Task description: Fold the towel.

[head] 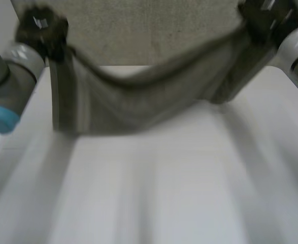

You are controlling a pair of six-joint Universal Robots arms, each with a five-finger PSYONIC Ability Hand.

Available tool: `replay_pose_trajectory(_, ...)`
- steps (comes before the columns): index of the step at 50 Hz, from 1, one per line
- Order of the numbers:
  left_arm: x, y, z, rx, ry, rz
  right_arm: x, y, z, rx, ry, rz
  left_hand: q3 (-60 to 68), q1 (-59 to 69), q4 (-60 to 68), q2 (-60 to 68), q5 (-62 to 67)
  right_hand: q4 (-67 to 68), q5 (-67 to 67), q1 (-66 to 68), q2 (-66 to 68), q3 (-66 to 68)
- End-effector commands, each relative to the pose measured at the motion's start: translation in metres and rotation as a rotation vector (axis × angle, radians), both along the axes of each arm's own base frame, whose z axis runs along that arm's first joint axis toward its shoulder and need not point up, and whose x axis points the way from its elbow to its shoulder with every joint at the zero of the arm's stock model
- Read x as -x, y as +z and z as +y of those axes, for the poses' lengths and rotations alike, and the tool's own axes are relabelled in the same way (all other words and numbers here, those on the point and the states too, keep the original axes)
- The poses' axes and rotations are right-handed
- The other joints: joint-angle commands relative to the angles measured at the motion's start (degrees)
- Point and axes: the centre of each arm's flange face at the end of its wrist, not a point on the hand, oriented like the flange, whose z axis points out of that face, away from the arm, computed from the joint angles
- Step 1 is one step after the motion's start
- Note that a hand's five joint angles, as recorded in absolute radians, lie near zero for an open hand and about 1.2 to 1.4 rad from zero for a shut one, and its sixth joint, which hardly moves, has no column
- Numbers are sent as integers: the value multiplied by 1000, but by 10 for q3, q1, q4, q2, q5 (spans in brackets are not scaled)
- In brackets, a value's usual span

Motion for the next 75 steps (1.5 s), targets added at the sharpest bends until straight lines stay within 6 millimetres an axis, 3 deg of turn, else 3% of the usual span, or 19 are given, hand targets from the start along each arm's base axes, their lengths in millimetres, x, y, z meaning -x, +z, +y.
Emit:
replay_pose_trajectory(1, -10, 77, 29, 195, -105, 266, 9, 56, 31, 46, 116, -224, -25, 86, -30, 72, 65, -4, 39, 49, 61, -4)
replay_pose_trajectory(4, -15, 66, 37, 178, -190, 248, 13, 32, 45, -32, 191, -168, -25, 86, -30, 72, 65, -4, 39, 49, 61, -4)
replay_pose_trajectory(9, -22, -3, 55, 30, -351, 150, 18, -33, 73, -202, 302, -43, -25, 86, -30, 72, 65, -4, 39, 49, 61, -4)
replay_pose_trajectory(10, -22, -3, 55, 30, -351, 150, 18, -33, 73, -202, 302, -42, -25, 86, -30, 72, 65, -4, 39, 49, 61, -4)
replay_pose_trajectory(11, -22, -3, 55, 30, -351, 150, 23, -51, 77, -235, 297, -8, -25, 86, -30, 72, 65, -4, 39, 49, 61, -4)
replay_pose_trajectory(12, -27, -29, 60, -41, -367, 137, 30, -69, 81, -264, 285, 30, -25, 86, -30, 72, 65, -4, 39, 49, 61, -4)
replay_pose_trajectory(13, -34, -56, 64, -113, -376, 128, 30, -69, 81, -264, 285, 30, -25, 86, -30, 72, 65, -4, 39, 49, 61, -4)
replay_pose_trajectory(14, -34, -56, 64, -114, -376, 128, 34, -86, 84, -289, 274, 70, -25, 86, -30, 72, 65, -4, 39, 49, 61, -4)
replay_pose_trajectory(18, -40, -117, 77, -266, -392, 76, 44, -137, 95, -352, 232, 219, -25, 86, -30, 72, 65, -4, 39, 49, 61, -4)
replay_pose_trajectory(23, -46, -160, 82, -351, -368, -46, 54, -174, 100, -447, 206, 332, -25, 64, -30, 51, 43, -4, 39, 49, 61, -4)
replay_pose_trajectory(28, -48, -168, 84, -368, -360, -103, 55, -177, 107, -534, 202, 388, -25, 41, -30, 27, 19, -4, 11, 21, 33, -4)
replay_pose_trajectory(29, -48, -169, 85, -382, -360, -109, 55, -175, 107, -559, 195, 386, -25, 26, -30, 12, 4, -4, -167, -157, -145, -4)
replay_pose_trajectory(30, -49, -169, 85, -393, -357, -107, 55, -175, 107, -559, 195, 386, -25, -1, -30, -15, -22, -4, -169, -159, -147, -4)
replay_pose_trajectory(31, -49, -169, 85, -393, -357, -107, 56, -174, 107, -574, 188, 381, -25, -1, -30, -15, -23, -4, -327, -317, -305, -4)
replay_pose_trajectory(34, -49, -169, 87, -417, -357, -104, 57, -174, 106, -591, 181, 363, -25, -80, -30, -94, -102, -4, -419, -409, -397, -4)
replay_pose_trajectory(46, -51, -154, 101, -467, -357, -99, 55, -177, 110, -623, 185, 336, -25, -368, -30, -382, -389, -4, -428, -418, -406, -4)
replay_pose_trajectory(54, -59, -134, 105, -468, -328, -87, 53, -178, 112, -627, 193, 338, -25, -395, -30, -409, -416, -4, -428, -418, -406, -4)
replay_pose_trajectory(63, -49, -131, 114, -524, -358, 9, 53, -181, 115, -637, 196, 339, -25, -397, -30, -410, -418, -4, -425, -415, -403, -4)
replay_pose_trajectory(75, -34, -151, 101, -541, -176, 14, 56, -180, 118, -749, 72, 203, -25, -390, -30, -404, -411, -4, -425, -415, -403, -4)
